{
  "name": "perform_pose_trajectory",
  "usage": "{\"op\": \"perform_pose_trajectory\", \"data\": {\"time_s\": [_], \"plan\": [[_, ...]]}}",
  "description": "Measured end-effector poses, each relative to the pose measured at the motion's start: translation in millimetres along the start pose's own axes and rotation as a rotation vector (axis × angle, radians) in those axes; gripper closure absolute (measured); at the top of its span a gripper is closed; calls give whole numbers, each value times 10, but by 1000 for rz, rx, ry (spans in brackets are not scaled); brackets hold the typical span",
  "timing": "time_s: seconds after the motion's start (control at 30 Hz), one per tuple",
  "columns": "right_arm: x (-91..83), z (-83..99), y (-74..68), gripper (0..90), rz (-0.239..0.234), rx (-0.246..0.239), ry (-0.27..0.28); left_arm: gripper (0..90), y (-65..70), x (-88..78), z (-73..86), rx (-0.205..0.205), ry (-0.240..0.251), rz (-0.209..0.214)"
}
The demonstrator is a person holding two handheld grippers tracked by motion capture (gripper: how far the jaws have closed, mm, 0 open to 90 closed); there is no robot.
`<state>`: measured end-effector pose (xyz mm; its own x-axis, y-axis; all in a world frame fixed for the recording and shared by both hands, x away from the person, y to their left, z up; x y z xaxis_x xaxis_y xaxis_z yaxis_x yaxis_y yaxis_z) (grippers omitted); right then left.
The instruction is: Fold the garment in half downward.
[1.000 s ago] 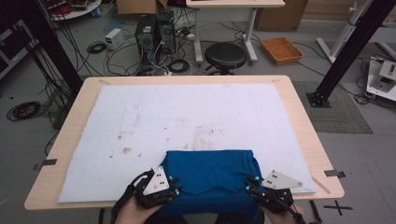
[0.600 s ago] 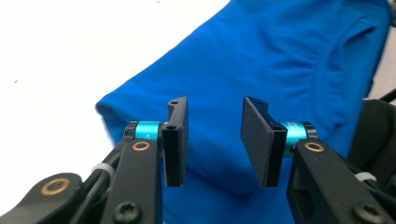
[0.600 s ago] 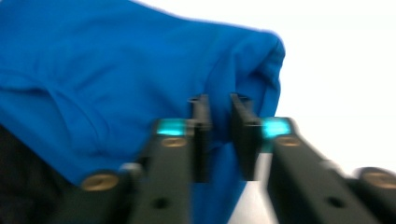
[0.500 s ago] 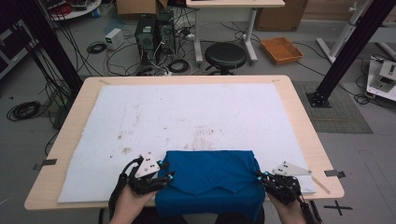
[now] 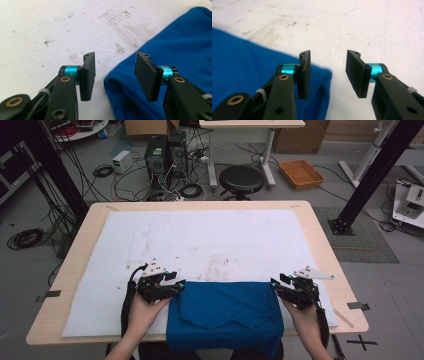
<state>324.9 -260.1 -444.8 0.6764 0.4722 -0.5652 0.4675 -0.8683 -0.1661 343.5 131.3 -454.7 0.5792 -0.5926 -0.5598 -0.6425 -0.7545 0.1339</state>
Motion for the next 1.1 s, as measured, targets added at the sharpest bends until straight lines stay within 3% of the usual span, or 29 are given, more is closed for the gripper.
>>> {"op": "perform_pose_trajectory", "data": {"time_s": [0.03, 0.17, 0.27, 0.33, 0.4, 0.47, 0.57, 0.73, 0.97, 1.1], "plan": [[67, 0, 22, 552, -7, 24, -15, 512, -15, 34, 7, 7, -15, -9], [255, 64, 74, 552, -17, 43, -86, 512, -29, 123, 70, -9, -70, -24], [310, 127, 87, 635, -38, 48, -131, 526, -28, 145, 119, -17, -109, -19], [304, 147, 89, 743, -50, 37, -132, 585, -10, 138, 135, -7, -100, -16], [285, 146, 73, 825, -69, 18, -136, 722, 17, 139, 145, -7, -102, 15], [265, 140, 56, 850, -65, 1, -130, 784, 35, 126, 145, 22, -99, 9], [258, 127, 65, 858, -70, -15, -113, 826, 15, 117, 130, 13, -91, 19], [342, -49, 123, 860, -92, -14, -78, 833, -145, 151, 22, 7, -83, -3], [645, -447, 222, 859, -78, -9, -70, 832, -504, 301, -329, 27, -70, -54], [806, -641, 311, 859, -66, 9, -69, 832, -686, 436, -467, -3, -60, -72]]}}
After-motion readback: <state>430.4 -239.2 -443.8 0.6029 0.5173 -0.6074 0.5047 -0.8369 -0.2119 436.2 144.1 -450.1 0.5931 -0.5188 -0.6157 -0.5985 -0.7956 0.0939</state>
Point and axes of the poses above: each handheld gripper's, and its own axes: x roughly forward along the jaws, z roughly out of its underside, y roughly to its right, the point moved 4 cm from there along x, roughly forward along the jaws, and after that the axes turned 2 degrees about -z, right-handed, at the moved point
